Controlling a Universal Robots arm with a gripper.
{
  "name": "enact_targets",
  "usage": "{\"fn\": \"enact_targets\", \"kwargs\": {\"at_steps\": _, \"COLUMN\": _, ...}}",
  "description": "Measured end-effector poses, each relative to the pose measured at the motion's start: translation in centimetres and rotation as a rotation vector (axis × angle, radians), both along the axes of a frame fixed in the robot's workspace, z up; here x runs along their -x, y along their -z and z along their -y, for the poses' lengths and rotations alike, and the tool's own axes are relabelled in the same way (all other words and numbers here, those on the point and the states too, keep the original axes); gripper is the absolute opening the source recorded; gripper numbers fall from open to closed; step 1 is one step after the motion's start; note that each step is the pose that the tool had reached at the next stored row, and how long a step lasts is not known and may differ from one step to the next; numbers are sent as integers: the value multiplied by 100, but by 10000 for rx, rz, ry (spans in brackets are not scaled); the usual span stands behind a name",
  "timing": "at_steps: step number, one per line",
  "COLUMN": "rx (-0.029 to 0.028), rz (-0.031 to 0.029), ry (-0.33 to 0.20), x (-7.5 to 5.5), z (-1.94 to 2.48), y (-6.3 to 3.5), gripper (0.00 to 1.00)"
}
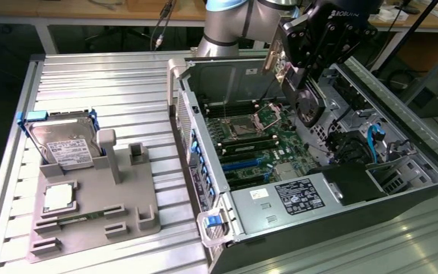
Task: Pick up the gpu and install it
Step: 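Insert the gpu into the slot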
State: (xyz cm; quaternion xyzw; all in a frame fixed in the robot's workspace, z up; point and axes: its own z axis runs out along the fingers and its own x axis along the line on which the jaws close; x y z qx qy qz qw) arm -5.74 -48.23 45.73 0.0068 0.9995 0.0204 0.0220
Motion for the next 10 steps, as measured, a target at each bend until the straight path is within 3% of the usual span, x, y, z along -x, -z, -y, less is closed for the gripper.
{"fn": "enact_targets", "kwargs": {"at_steps": 4, "rx": 2, "rz": 0, "ry": 1, "x": -91, "z": 0, "y": -1, "gripper": 27}}
{"fn": "enact_targets", "kwargs": {"at_steps": 10, "rx": 2, "rz": 0, "ry": 1, "x": -92, "z": 0, "y": -1, "gripper": 27}}
